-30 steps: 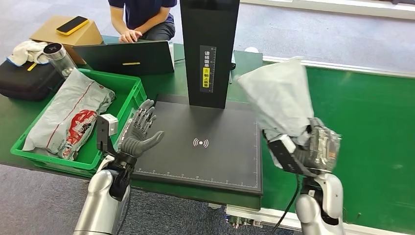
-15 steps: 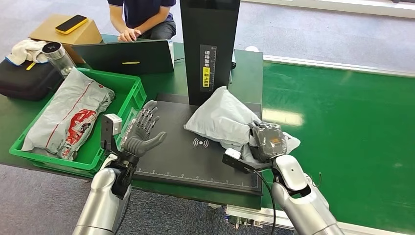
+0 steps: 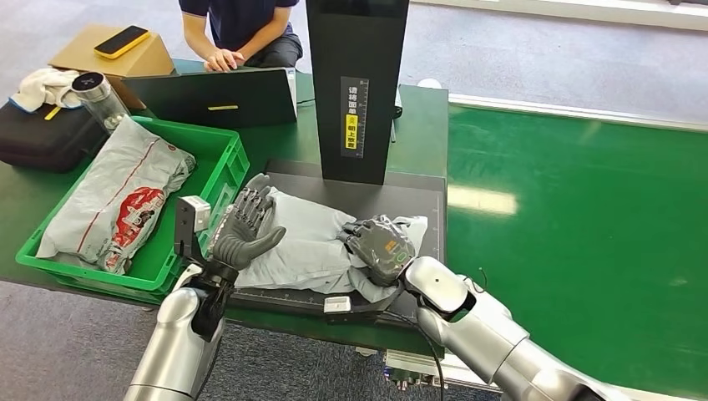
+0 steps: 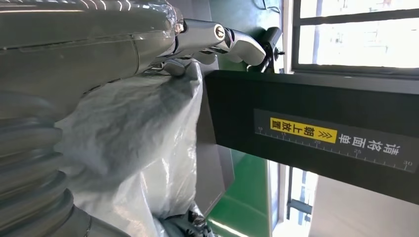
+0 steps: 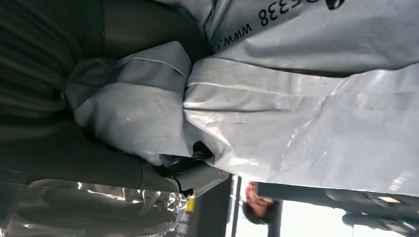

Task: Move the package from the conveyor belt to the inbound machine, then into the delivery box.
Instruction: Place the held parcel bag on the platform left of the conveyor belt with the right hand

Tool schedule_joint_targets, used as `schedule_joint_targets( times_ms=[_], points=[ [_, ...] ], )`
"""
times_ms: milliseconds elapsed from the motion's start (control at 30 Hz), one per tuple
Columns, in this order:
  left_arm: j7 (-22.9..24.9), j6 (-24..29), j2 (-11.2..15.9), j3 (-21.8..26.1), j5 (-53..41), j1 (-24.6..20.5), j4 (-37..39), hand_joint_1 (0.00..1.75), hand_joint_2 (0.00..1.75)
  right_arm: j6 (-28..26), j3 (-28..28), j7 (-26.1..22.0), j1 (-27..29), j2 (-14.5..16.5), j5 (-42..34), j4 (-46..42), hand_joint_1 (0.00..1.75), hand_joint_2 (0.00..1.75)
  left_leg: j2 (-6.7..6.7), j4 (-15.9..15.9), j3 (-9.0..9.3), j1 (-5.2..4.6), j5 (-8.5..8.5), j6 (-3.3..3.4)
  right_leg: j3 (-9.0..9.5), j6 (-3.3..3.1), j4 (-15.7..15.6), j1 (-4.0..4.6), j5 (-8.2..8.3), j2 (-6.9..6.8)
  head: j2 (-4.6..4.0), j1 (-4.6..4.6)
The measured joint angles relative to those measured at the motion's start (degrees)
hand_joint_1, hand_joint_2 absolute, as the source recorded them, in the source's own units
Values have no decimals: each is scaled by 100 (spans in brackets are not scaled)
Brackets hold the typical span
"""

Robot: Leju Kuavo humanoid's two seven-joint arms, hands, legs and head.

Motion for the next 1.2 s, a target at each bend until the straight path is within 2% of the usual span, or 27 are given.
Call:
schedule_joint_targets(
  times_ms=[167,200,300,333,433,567,733,833,900,967,1100,1200],
  points=[
    [1,7,77,9,57,26,0,0,175,-32,396,195,-82,-3,-70,-114,175,175,0,0,0,0,0,1,1,0,0,-1,0,0,1,0],
    [1,7,89,10,66,34,0,0,175,-32,442,212,-99,-3,-73,-117,164,175,0,0,0,0,0,1,1,0,0,-1,0,0,1,1],
    [1,8,117,12,78,49,0,0,175,-29,558,233,-150,-3,-93,-116,38,175,0,0,0,-1,1,1,1,1,0,-1,1,0,1,1],
    [1,13,126,12,81,53,-1,0,175,4,593,265,-170,-3,-107,-112,4,175,0,0,0,-1,1,1,1,1,0,-1,1,0,2,1],
    [4,54,145,12,102,80,-7,0,175,207,683,494,-268,6,-212,-29,0,175,0,1,0,-1,1,1,2,1,0,-1,1,0,1,0],
    [49,106,168,12,133,140,-48,0,175,161,746,913,-400,48,-324,279,0,0,0,1,1,-1,1,1,2,1,-1,-1,1,0,1,-1],
    [120,208,174,12,152,238,-137,0,175,-202,621,1595,-431,86,-377,655,0,0,-1,1,1,-1,1,1,1,1,-1,-1,1,-1,1,-1],
    [142,246,175,13,168,297,-190,0,175,-485,369,1702,-373,61,-598,781,0,0,-1,1,2,-1,1,1,1,1,-2,-2,1,-1,1,0],
    [151,279,175,14,179,336,-233,0,175,-626,118,1511,-255,15,-1036,784,0,87,-1,2,3,-1,1,1,2,1,-4,-2,1,-1,1,0],
    [149,324,176,15,178,383,-295,0,175,-530,-282,1056,-4,-49,-1840,649,0,175,-5,3,3,-1,0,2,5,1,-6,-3,1,-5,1,0],
    [88,380,178,13,127,483,-473,0,175,650,-1513,-9,796,-182,-3856,19,0,0,-13,3,-2,-2,-3,3,5,1,-10,-2,-1,-12,1,1],
    [57,379,178,-5,89,506,-567,0,175,1364,-2194,-331,1268,-236,-4556,-362,0,0,-13,3,-5,-2,-4,3,1,2,-11,-2,-1,-11,1,-1]
  ],
)
